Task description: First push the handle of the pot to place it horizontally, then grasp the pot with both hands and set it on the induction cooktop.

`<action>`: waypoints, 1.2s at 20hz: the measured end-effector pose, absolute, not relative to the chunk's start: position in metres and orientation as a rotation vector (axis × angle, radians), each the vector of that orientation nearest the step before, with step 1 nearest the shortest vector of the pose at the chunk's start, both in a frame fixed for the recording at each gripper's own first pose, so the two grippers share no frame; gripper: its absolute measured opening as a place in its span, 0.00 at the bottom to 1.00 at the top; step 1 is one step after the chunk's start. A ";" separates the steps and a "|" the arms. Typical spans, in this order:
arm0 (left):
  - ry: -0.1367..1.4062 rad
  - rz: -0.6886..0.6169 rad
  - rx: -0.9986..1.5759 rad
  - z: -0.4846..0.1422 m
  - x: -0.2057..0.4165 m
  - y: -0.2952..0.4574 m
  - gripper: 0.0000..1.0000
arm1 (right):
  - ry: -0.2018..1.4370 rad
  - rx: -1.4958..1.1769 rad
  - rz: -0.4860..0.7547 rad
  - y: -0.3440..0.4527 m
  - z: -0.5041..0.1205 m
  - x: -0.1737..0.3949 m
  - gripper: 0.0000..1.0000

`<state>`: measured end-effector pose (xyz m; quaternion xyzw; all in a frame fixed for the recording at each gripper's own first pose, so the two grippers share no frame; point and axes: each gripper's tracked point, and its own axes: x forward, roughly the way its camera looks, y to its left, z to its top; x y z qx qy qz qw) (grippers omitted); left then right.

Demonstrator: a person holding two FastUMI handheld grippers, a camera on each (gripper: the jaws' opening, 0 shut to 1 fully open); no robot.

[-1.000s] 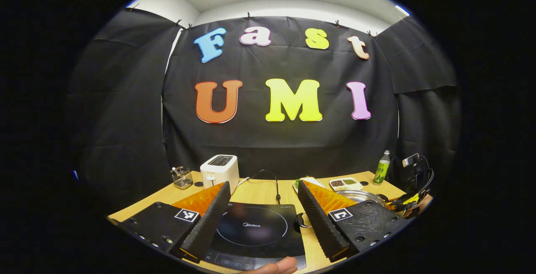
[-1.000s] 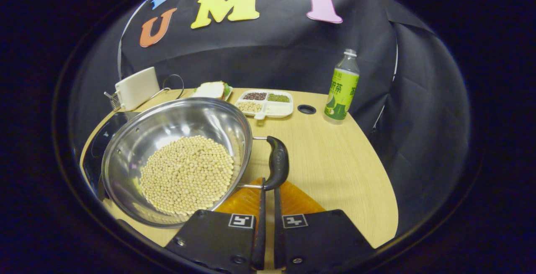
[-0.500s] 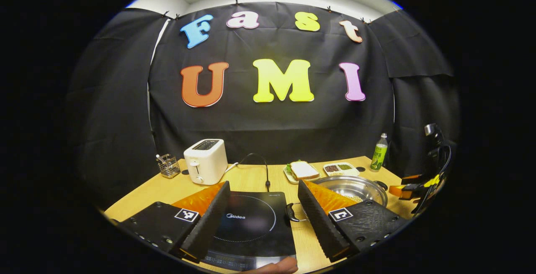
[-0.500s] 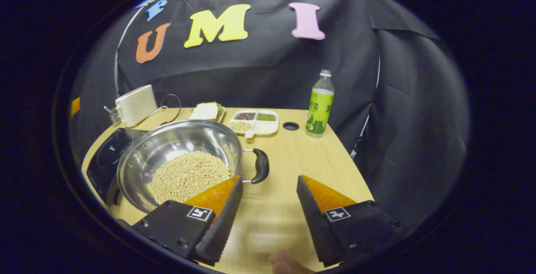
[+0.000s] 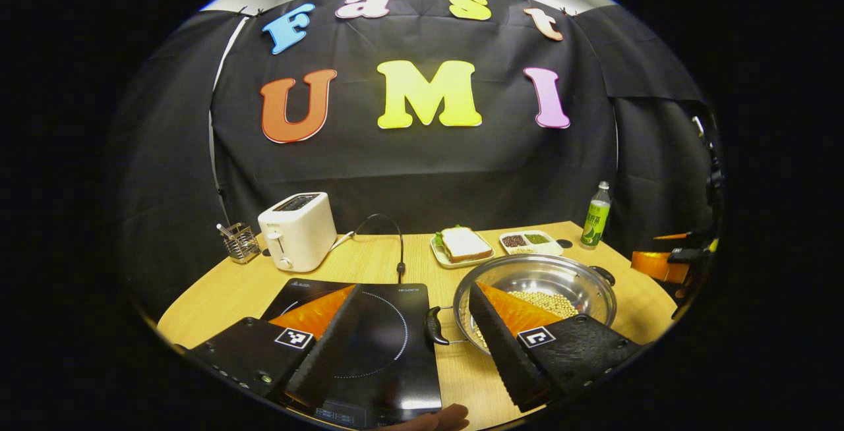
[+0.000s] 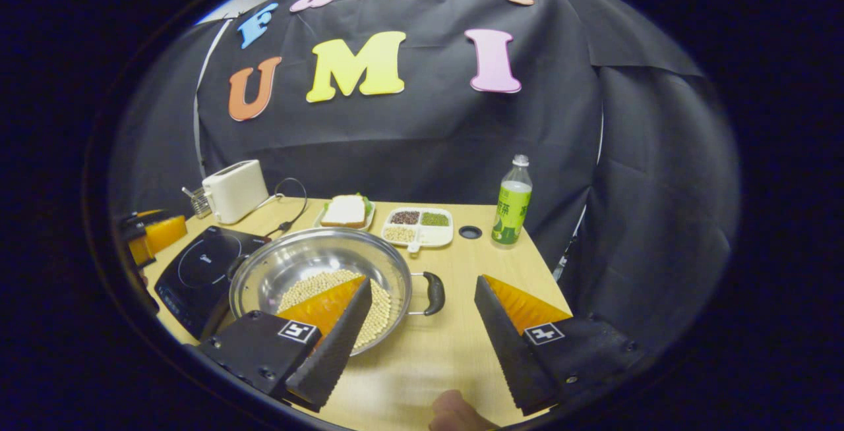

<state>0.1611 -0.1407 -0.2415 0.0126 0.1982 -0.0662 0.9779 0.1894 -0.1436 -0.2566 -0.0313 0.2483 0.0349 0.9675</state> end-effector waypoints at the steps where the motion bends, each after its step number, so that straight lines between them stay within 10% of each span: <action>1: 0.423 -0.138 0.030 -0.250 0.165 -0.145 0.96 | 0.504 -0.056 0.068 -0.143 -0.255 0.194 1.00; 19: 0.708 -0.141 0.051 -0.361 0.200 -0.175 0.96 | 0.697 0.014 0.007 -0.155 -0.365 0.247 1.00; 23: 0.706 -0.130 0.043 -0.365 0.203 -0.172 0.75 | 0.692 0.031 0.026 -0.153 -0.365 0.249 0.99; 24: 0.710 -0.128 0.035 -0.367 0.203 -0.171 0.83 | 0.693 0.041 0.025 -0.152 -0.366 0.248 0.96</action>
